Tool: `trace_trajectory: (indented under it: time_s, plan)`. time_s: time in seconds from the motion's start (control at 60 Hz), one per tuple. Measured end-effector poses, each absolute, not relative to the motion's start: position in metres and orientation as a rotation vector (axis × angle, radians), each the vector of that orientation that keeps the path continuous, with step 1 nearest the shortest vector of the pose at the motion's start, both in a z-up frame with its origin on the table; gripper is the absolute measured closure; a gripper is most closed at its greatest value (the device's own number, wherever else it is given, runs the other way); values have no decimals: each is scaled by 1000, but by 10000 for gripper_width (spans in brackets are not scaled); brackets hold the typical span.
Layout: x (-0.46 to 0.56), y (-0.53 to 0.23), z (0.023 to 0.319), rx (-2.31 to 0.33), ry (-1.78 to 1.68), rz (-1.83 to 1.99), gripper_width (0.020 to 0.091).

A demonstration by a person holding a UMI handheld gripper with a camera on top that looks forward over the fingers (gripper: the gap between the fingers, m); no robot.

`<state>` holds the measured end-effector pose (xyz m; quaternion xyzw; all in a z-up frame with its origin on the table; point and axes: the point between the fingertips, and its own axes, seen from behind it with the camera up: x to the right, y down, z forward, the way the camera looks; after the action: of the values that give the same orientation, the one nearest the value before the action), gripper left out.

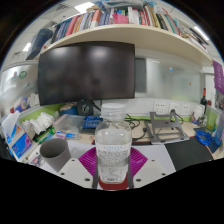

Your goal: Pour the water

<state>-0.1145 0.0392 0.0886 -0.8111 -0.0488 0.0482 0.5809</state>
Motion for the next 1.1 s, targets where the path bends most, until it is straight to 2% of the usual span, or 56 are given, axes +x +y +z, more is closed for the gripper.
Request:
trace_trajectory:
  time_s: [0.15, 0.3, 0.467, 0.633, 0.75, 0.85, 1.1]
  plan:
    - [-118, 39, 70, -1887, -138, 90, 699]
    - [-116, 36, 72, -1850, -124, 77, 659]
    - [-116, 30, 67, -1885, -112, 84, 559]
    - [-111, 5, 56, -1968, -62, 76, 276]
    - [-105, -32, 52, -2041, -33, 25, 269]
    - [-106, -66, 73, -2077, 22, 9, 266]
    - [-91, -102, 157, -2013, 95, -98, 261]
